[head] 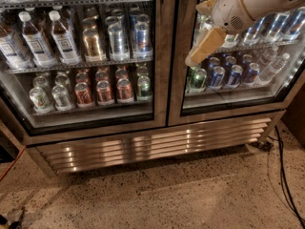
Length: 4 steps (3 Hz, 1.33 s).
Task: Open left fridge door
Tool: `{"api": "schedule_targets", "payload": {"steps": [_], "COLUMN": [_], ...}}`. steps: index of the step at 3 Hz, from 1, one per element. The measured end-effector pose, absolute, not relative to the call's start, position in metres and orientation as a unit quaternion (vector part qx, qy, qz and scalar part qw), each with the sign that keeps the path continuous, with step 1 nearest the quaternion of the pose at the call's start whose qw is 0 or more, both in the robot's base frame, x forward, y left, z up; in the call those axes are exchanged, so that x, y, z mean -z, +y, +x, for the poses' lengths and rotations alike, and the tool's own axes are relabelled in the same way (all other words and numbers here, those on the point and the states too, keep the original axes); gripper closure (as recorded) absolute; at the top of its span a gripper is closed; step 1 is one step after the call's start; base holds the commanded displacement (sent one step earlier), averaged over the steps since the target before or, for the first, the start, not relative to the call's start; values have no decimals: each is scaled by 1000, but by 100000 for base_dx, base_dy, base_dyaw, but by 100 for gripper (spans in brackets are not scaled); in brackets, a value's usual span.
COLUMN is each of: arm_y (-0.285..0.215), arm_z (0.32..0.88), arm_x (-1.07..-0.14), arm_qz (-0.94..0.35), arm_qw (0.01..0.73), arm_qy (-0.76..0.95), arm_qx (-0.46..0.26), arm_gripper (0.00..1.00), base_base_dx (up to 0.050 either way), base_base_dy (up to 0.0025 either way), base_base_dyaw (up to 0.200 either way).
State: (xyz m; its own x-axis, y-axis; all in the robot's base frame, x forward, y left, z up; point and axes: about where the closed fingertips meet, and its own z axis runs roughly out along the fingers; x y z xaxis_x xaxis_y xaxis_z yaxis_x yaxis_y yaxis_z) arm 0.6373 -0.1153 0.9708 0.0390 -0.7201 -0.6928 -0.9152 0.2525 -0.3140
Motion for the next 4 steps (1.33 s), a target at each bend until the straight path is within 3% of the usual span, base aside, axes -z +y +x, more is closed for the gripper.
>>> {"api": "schedule_targets", "payload": {"steps": [1, 4], "arm_y": [-91, -59], "arm_z": [669, 693], "arm_x": [-979, -986], "arm_qz": [-610, -634], "arm_qw": [415, 430], "arm_qy": [662, 626], "arm_qx": [-130, -144], "arm_gripper": [0, 0], "base_base_dx": [0, 0], "base_base_dy": [0, 0], "base_base_dyaw": [0, 0]}}
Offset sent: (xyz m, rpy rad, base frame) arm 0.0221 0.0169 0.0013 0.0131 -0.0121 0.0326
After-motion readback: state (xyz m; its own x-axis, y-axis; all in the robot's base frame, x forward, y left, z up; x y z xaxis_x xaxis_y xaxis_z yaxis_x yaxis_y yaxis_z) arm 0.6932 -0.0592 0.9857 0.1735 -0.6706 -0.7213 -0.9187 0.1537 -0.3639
